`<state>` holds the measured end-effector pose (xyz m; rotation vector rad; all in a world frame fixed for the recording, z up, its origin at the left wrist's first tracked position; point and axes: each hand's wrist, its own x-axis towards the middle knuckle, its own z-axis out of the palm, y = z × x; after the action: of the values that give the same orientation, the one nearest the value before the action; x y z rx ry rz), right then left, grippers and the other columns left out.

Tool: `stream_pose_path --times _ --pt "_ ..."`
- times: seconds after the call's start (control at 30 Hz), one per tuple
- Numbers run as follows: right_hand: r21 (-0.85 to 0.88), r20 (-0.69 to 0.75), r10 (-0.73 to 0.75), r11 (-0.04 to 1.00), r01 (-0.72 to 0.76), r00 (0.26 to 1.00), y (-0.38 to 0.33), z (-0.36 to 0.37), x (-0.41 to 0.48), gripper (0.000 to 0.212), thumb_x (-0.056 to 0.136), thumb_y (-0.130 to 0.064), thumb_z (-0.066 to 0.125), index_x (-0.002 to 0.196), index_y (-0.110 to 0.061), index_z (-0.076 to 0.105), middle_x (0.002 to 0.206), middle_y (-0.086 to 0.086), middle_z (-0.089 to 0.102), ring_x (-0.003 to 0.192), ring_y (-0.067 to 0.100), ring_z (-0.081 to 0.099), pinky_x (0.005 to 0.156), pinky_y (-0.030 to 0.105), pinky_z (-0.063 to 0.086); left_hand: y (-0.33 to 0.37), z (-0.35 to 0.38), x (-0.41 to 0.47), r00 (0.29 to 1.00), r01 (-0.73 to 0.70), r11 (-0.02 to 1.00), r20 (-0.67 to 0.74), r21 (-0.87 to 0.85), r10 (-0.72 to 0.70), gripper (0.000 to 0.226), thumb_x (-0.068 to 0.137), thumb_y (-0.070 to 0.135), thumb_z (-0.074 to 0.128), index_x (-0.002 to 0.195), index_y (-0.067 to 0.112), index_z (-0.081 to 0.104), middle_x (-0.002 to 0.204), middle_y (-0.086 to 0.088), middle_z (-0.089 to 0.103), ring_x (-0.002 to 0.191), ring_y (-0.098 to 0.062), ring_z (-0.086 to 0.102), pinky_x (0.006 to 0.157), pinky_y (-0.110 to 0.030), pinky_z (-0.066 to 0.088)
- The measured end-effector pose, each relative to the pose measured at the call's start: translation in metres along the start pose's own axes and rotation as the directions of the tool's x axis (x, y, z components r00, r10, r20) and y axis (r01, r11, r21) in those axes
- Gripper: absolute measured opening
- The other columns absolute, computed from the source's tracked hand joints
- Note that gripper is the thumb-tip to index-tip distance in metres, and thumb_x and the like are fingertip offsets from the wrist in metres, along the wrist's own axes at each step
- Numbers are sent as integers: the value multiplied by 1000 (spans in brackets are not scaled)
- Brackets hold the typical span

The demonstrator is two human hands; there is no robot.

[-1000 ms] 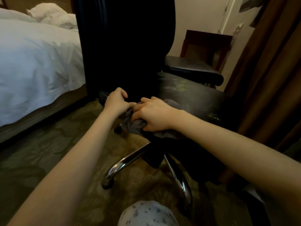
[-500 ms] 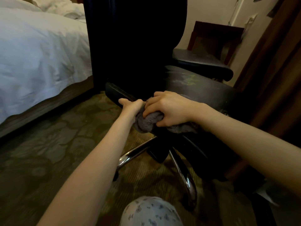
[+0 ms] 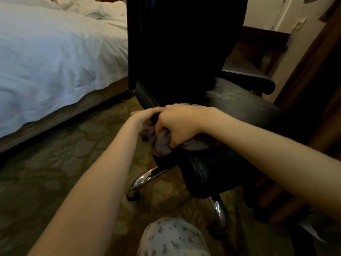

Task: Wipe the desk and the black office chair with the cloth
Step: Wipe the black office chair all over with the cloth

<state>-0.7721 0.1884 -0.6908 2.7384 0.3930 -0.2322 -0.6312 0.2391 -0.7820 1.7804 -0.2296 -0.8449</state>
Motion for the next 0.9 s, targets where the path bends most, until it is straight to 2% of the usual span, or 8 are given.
stream_pose_path --times 0.2,0.3,0.4,0.47,0.6,0.7,0.73,0.9 --pt "203 169 -207 964 171 964 -5 -3 -48 27 60 -32 70 86 -29 69 79 -6 68 77 16 59 77 39 51 -14 0 30 998 -18 970 -58 -241 4 128 54 46 85 150 14 6 96 -8 67 71 -21 70 69 -36 54" --pt "300 162 -177 946 123 971 6 -18 -56 37 61 -23 73 98 -25 71 90 -7 70 82 7 62 80 23 48 -10 2 19 991 -92 946 -122 -311 57 122 75 35 76 146 14 -21 119 -15 59 82 -24 65 90 -42 50" --pt "235 -135 36 972 -3 990 15 -18 -23 41 63 -28 68 104 -28 69 96 -2 71 90 18 64 84 32 49 -10 2 27 974 -124 961 -216 -246 70 72 96 26 47 150 9 3 148 -11 30 130 -32 41 104 -41 35" --pt "107 -184 76 993 -57 980 9 -5 8 34 69 -29 64 102 -27 68 98 3 70 92 27 62 83 36 50 -8 -2 26 975 -47 827 -206 -560 -84 60 97 20 43 148 3 16 151 -18 27 136 -34 33 110 -43 34" --pt "128 -46 -17 991 23 999 -1 10 2 29 70 -24 67 99 -26 70 93 -1 69 88 18 61 75 24 44 -5 -2 25 991 -56 913 -131 -405 3 107 79 28 74 148 6 -5 144 -21 38 123 -31 51 98 -43 47" --pt "409 94 -164 905 112 982 10 2 -28 36 64 -16 75 99 -23 72 85 -13 68 74 -6 59 71 6 39 -3 -5 23 992 -62 931 -127 -359 17 107 68 30 82 147 5 14 98 -15 64 73 -21 66 43 -28 52" --pt "504 107 -197 856 118 975 17 1 -36 37 63 -10 75 99 -21 73 86 -14 68 75 -10 58 72 4 38 -3 -5 24 990 -56 940 -141 -336 9 105 69 30 82 146 5 15 88 -11 62 66 -18 64 39 -26 47" --pt "729 -47 -81 678 90 996 57 8 -58 42 63 -7 70 104 -15 68 96 -13 67 90 -8 62 81 8 44 -2 -7 28 991 -63 927 -136 -369 13 112 77 26 75 149 12 -10 123 -18 58 112 -28 60 76 -33 51"
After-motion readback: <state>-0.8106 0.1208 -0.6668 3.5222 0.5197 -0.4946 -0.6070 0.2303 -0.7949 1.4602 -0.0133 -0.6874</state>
